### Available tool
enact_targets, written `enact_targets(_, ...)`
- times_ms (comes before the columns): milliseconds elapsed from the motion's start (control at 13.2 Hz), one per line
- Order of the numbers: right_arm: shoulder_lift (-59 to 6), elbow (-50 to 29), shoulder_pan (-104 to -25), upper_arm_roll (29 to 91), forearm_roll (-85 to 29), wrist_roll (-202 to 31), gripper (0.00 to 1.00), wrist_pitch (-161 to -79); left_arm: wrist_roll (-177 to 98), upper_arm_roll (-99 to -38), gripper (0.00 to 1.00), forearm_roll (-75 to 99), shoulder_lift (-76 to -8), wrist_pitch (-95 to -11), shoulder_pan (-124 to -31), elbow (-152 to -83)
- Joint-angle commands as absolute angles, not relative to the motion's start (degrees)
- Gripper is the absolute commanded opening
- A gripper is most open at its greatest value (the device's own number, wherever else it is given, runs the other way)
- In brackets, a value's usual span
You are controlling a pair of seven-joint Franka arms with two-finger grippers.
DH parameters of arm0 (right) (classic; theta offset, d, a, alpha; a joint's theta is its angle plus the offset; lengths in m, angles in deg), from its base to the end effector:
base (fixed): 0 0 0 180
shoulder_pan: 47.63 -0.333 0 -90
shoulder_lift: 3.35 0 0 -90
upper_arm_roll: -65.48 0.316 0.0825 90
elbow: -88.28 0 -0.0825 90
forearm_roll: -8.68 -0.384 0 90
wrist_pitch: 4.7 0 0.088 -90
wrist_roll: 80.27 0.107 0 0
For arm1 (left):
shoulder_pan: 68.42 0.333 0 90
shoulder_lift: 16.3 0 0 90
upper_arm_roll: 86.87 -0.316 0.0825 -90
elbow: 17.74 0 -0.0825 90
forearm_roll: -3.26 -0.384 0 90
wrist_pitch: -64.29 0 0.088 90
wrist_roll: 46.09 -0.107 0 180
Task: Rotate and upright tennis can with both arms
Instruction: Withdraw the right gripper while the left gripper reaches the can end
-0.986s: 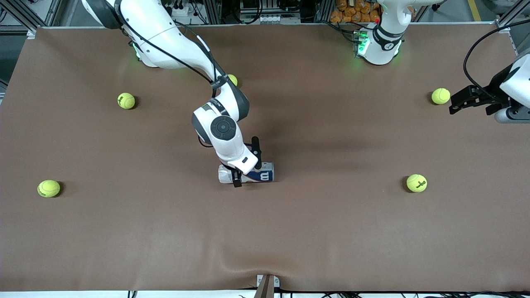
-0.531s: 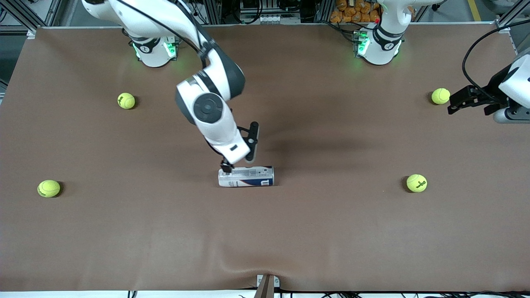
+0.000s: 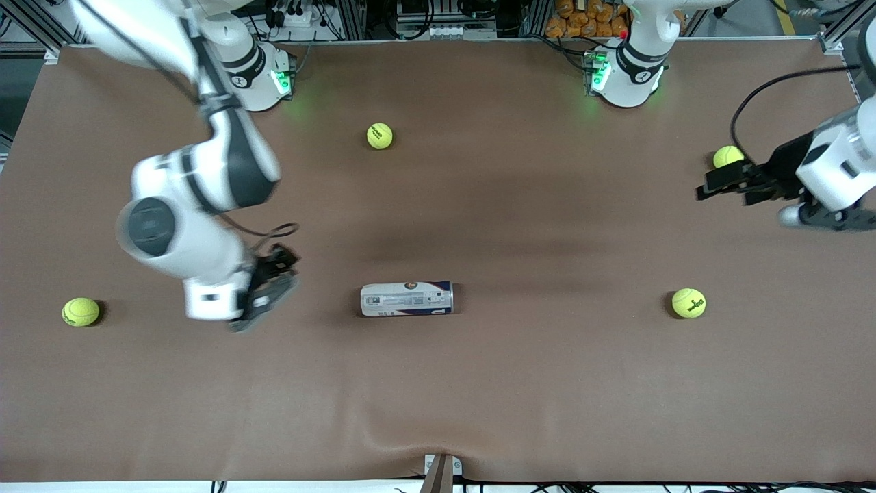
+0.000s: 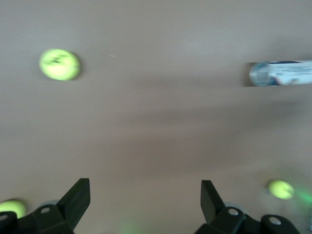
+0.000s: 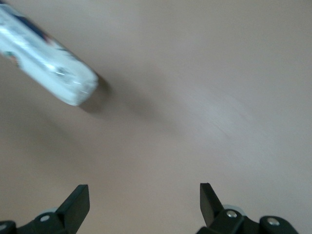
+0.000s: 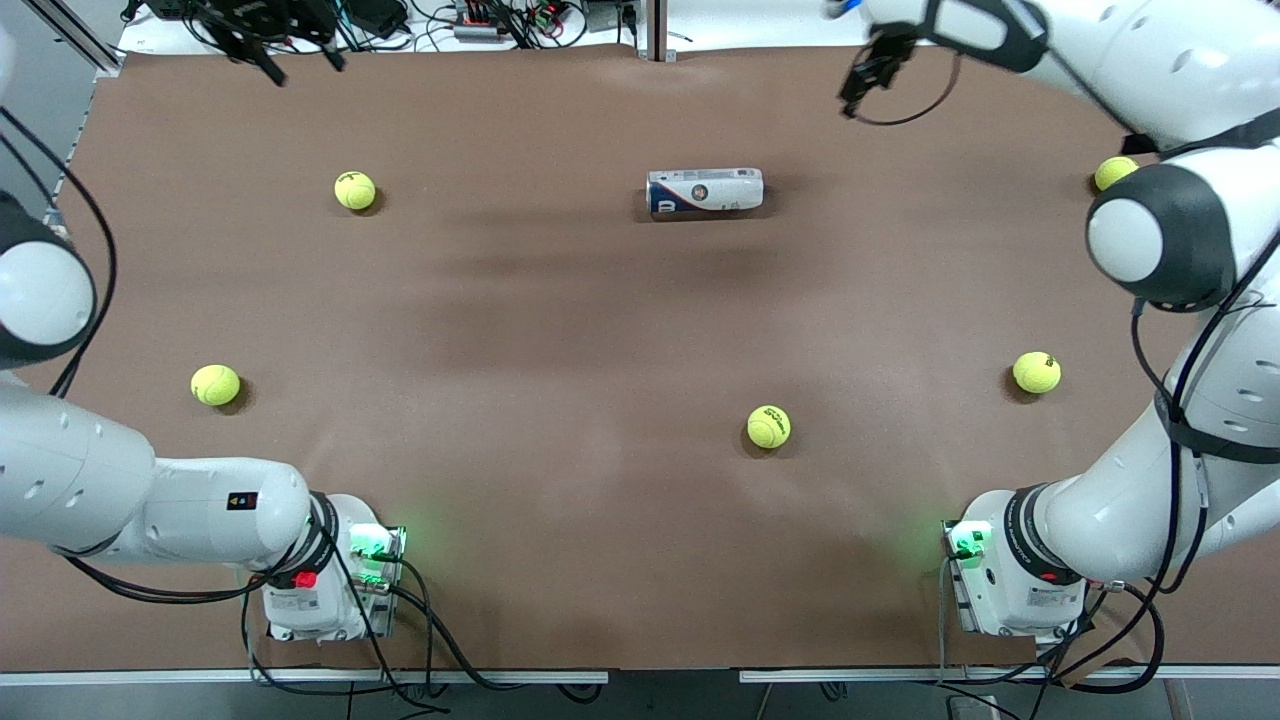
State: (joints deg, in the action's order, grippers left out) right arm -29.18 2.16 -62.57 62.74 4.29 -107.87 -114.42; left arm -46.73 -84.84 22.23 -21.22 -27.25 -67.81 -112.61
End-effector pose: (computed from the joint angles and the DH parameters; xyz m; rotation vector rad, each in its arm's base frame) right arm 0.6651 0.1542 0.4045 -2.9134 -1.0171 0.0481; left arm 0.5734 -0.0475 0.5440 2.8026 -0.0042 -0.2053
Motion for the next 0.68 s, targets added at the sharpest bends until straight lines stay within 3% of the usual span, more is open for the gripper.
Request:
enact_targets(0,-23.6,0.4,-56.8,63.9,3.3,-105.5,1.0,-108.7,-48.1,-84.6,1.0,30.8,-25.9,-28.6,-67.3,-111.5)
enact_targets(379,-15.6,0.2,-47.3,63.1,4.0,-96.9,1.0,-97.3,-53.8,-84.0,1.0,46.2,-35.3,-35.1,-68.6,-111.7)
enact_targets(607,-10.8,0.2,-46.2,63.1,5.1,-87.9,1.0,-90.9,-58.9,-83.1,1.0,50.8,-40.8,-38.7,-71.0,-111.7)
